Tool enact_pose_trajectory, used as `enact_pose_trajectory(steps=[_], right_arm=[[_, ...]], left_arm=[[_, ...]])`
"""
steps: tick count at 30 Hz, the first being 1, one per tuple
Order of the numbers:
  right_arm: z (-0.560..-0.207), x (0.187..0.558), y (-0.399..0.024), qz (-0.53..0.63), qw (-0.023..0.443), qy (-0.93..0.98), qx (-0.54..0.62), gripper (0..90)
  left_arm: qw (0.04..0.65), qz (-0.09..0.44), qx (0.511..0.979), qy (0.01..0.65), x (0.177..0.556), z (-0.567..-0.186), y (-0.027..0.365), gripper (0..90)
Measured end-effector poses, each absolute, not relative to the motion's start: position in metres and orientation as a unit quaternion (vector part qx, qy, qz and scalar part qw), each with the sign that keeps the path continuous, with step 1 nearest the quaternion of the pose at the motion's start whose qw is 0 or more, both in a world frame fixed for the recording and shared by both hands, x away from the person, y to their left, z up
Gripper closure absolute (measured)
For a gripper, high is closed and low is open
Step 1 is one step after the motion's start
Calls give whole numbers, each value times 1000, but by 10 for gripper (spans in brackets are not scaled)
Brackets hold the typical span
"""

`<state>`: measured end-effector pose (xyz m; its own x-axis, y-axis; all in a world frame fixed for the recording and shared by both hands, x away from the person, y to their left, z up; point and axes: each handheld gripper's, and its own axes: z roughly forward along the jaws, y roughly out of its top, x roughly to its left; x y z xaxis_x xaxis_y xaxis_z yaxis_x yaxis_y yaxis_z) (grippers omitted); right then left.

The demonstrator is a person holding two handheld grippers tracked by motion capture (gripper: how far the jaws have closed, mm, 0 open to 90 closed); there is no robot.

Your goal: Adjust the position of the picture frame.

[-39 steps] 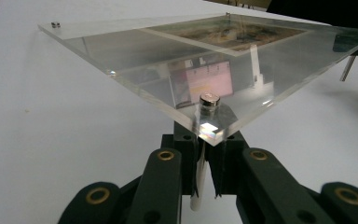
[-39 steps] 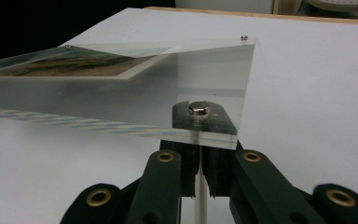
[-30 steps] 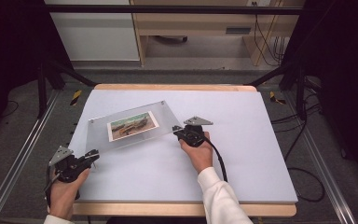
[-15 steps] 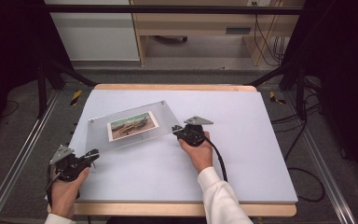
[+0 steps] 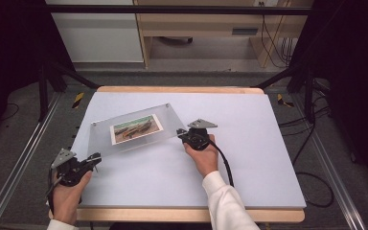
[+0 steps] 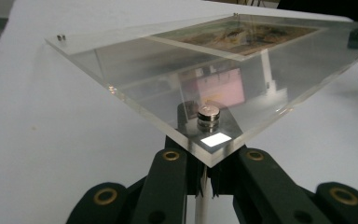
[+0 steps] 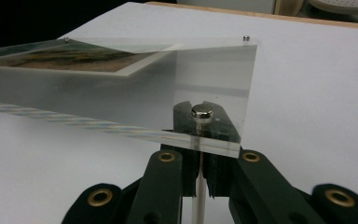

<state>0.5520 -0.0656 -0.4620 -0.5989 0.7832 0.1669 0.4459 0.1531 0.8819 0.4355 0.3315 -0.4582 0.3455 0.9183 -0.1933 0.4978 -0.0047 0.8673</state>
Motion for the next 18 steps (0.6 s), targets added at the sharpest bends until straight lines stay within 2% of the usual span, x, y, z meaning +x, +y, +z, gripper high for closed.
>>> enact_pose_trajectory(steps=[10, 18], right_arm=[[-446, 545, -66, 513, 185, 737, 399, 852], [-431, 537, -76, 512, 187, 738, 398, 849]], left_arm=[[494, 253, 656, 512, 430, -444, 332, 836], [507, 251, 658, 497, 427, -432, 326, 829]])
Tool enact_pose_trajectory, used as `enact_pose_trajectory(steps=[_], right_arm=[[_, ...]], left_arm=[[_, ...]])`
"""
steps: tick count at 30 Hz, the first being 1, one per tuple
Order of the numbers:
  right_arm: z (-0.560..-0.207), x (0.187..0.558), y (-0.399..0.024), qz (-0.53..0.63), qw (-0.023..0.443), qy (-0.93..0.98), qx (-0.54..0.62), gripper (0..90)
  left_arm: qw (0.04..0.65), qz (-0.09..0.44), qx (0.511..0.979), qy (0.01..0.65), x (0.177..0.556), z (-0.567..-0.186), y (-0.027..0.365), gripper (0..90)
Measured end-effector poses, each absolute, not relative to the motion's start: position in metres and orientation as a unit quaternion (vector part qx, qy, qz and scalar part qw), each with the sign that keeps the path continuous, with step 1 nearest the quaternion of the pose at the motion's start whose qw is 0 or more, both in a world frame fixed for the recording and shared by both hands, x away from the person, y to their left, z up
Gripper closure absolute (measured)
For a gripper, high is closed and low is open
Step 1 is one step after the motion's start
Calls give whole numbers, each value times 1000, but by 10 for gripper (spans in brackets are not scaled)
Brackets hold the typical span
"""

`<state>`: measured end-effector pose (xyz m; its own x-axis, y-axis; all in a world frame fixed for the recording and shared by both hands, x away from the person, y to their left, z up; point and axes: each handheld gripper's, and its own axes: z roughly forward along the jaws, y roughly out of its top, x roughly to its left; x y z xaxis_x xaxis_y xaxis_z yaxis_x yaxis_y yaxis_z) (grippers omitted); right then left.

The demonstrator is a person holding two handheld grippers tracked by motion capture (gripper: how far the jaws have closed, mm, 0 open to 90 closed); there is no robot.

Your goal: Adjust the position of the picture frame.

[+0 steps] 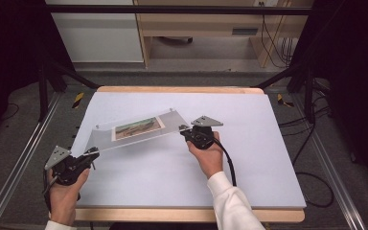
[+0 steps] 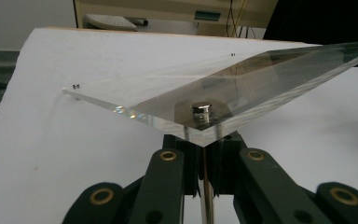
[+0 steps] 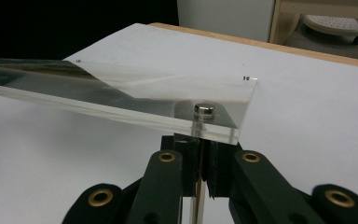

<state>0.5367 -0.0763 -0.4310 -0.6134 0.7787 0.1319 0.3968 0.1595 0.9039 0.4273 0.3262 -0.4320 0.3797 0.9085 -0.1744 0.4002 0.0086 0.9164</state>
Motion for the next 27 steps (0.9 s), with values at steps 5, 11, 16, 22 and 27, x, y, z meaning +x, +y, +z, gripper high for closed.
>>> enact_pose_trajectory(steps=[5, 11, 16, 22, 27], right_arm=[[-423, 530, -87, 516, 196, 733, 399, 848], [-411, 517, -112, 517, 215, 718, 413, 847], [-404, 501, -142, 517, 236, 700, 432, 846], [-402, 482, -176, 513, 255, 682, 454, 846], [-403, 469, -195, 513, 265, 670, 467, 845]], left_arm=[[516, 254, 659, 485, 427, -422, 317, 829], [526, 251, 673, 455, 439, -408, 295, 829], [536, 244, 687, 426, 449, -399, 268, 828], [543, 232, 700, 401, 459, -396, 238, 827], [546, 227, 708, 387, 463, -395, 221, 828]])
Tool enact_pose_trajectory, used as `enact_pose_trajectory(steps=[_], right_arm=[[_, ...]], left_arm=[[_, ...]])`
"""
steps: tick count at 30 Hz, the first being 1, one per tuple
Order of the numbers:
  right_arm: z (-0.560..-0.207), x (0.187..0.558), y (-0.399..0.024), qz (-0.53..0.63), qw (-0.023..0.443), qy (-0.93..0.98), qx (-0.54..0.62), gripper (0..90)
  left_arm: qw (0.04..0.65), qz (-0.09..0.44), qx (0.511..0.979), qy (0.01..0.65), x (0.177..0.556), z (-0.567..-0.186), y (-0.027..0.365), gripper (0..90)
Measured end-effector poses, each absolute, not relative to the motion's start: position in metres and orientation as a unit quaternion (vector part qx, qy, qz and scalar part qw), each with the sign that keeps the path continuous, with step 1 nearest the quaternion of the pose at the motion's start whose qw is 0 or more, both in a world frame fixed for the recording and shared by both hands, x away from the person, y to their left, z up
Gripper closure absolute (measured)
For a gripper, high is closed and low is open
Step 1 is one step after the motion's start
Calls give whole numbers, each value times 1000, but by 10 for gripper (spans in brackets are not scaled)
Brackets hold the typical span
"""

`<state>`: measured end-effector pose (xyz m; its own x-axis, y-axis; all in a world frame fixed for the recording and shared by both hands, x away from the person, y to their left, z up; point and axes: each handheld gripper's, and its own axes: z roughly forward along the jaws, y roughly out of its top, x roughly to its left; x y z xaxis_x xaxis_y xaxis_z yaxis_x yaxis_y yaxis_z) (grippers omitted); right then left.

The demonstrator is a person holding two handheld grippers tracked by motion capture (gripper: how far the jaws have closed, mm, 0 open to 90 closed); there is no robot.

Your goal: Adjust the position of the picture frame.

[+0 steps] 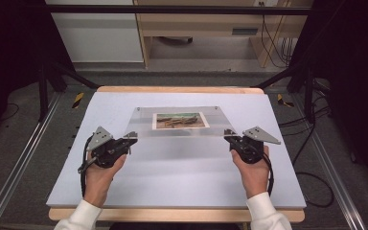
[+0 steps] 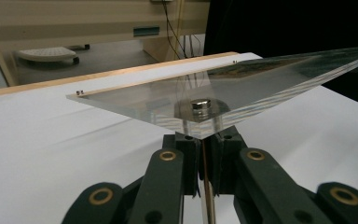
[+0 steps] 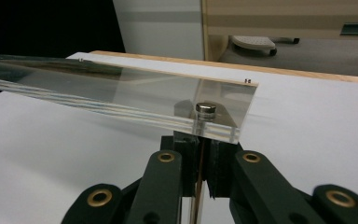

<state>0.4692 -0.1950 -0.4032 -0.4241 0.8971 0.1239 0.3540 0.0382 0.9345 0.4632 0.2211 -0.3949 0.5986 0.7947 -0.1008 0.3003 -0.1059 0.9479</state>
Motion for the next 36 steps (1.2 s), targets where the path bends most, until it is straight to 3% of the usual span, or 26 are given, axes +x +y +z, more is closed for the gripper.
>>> enact_pose_trajectory(steps=[14, 36], right_arm=[[-420, 445, -217, 506, 266, 654, 496, 843], [-435, 441, -205, 489, 268, 666, 496, 840]], left_arm=[[540, 214, 726, 367, 464, -403, 201, 826], [542, 206, 724, 374, 461, -429, 213, 823]])
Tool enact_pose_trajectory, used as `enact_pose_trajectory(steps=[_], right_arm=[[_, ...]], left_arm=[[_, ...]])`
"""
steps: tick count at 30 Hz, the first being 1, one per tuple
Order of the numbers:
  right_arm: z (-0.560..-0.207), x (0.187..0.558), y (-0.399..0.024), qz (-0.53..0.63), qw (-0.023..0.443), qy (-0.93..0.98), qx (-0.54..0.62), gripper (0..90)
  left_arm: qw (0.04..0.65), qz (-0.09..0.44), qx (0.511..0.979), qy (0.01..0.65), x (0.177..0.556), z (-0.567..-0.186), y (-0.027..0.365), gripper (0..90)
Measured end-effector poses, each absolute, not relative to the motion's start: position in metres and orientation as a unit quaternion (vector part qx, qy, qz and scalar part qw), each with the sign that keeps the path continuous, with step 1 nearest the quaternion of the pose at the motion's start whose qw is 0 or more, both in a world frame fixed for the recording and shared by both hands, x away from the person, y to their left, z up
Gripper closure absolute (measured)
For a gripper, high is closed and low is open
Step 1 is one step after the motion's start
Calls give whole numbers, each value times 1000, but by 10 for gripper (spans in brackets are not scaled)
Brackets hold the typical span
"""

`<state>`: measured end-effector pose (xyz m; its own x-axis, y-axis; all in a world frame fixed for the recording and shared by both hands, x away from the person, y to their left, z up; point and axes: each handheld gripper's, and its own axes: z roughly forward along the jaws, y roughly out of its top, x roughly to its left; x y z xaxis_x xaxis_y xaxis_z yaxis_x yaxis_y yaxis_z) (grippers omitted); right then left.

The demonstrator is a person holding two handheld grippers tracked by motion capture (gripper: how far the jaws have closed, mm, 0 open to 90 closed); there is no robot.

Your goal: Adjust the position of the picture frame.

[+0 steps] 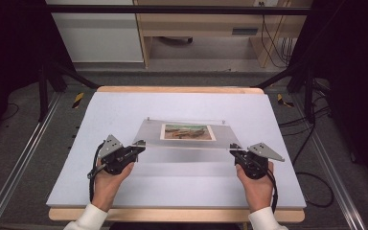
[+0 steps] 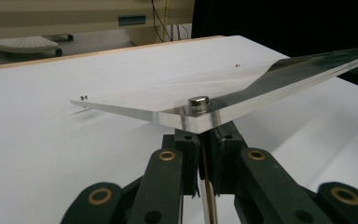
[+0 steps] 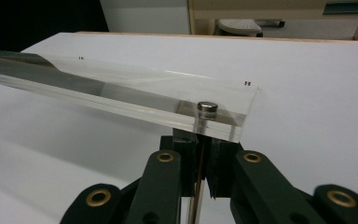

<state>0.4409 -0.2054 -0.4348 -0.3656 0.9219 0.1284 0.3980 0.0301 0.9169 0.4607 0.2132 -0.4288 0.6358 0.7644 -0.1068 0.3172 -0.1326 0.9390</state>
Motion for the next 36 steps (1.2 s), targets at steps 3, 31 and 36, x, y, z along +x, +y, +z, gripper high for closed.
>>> enact_pose_trajectory(steps=[3, 31, 36], right_arm=[[-436, 440, -204, 489, 269, 667, 494, 840], [-468, 431, -195, 437, 213, 708, 512, 840], [-473, 432, -197, 427, 208, 715, 513, 840]], left_arm=[[541, 206, 724, 374, 460, -430, 215, 823], [443, 175, 778, 408, 453, -465, 215, 828], [437, 168, 784, 408, 453, -468, 213, 828]])
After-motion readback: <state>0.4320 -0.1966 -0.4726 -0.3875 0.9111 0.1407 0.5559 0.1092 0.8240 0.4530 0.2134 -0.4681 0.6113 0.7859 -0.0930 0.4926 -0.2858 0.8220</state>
